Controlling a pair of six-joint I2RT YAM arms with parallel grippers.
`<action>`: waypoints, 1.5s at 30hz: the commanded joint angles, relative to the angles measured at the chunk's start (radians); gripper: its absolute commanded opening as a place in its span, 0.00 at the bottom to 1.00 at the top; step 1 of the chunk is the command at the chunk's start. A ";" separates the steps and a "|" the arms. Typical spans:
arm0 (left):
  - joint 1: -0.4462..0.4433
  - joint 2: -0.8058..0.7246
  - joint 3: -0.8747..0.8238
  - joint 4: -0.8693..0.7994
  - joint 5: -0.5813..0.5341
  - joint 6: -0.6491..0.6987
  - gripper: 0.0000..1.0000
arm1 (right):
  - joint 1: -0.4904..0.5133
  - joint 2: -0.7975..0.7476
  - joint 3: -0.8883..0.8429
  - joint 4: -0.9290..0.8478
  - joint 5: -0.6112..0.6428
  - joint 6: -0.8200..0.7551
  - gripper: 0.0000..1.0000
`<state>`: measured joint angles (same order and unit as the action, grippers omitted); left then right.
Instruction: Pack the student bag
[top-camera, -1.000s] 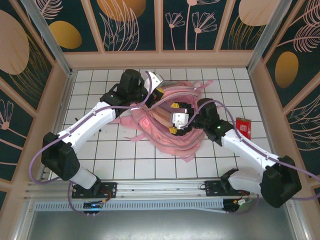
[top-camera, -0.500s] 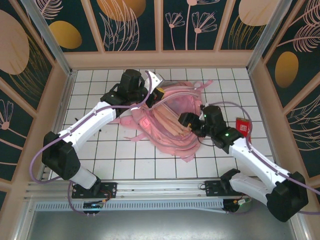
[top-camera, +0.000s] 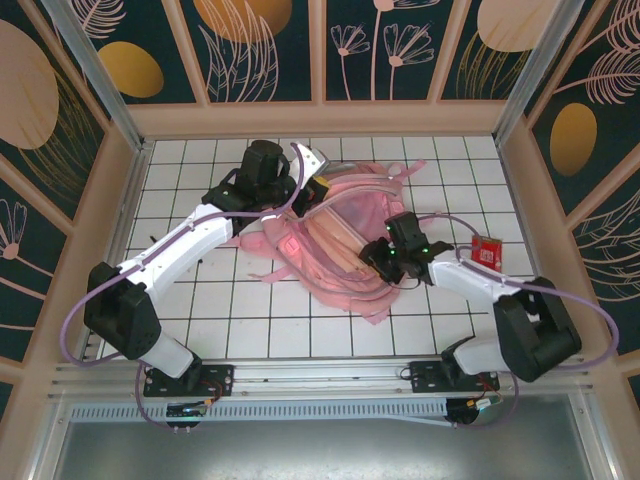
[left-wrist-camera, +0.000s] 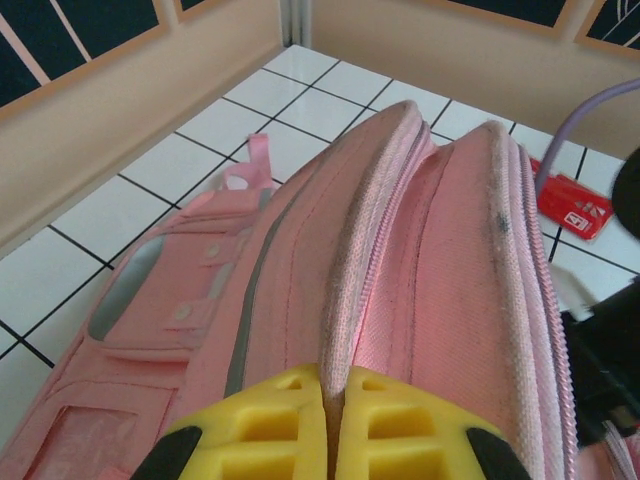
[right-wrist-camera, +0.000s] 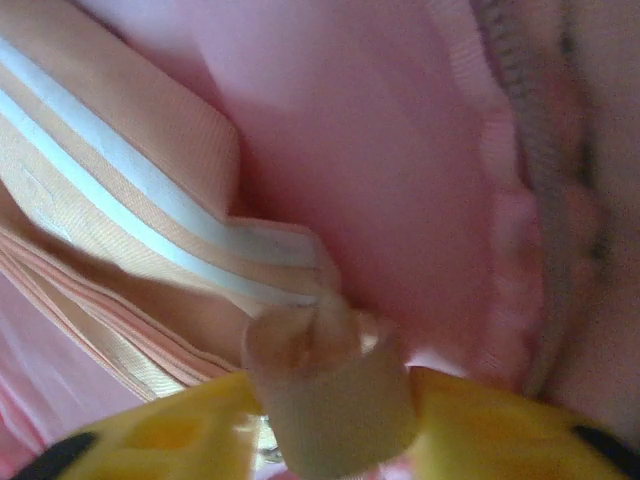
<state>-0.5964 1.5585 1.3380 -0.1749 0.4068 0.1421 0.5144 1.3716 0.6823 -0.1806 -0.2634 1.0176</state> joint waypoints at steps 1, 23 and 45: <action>-0.004 0.006 0.019 0.144 0.067 -0.025 0.00 | 0.013 0.044 0.095 0.125 -0.002 0.006 0.27; -0.004 -0.009 -0.049 0.236 0.019 -0.102 0.00 | 0.095 0.248 0.152 0.700 -0.162 0.225 0.05; 0.003 0.020 -0.204 0.169 -0.009 0.099 0.00 | -0.237 -0.430 0.177 -0.412 0.346 -0.281 0.64</action>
<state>-0.5964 1.5719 1.1633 0.0074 0.4042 0.1444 0.3931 0.9813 0.7914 -0.3752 -0.0830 0.9142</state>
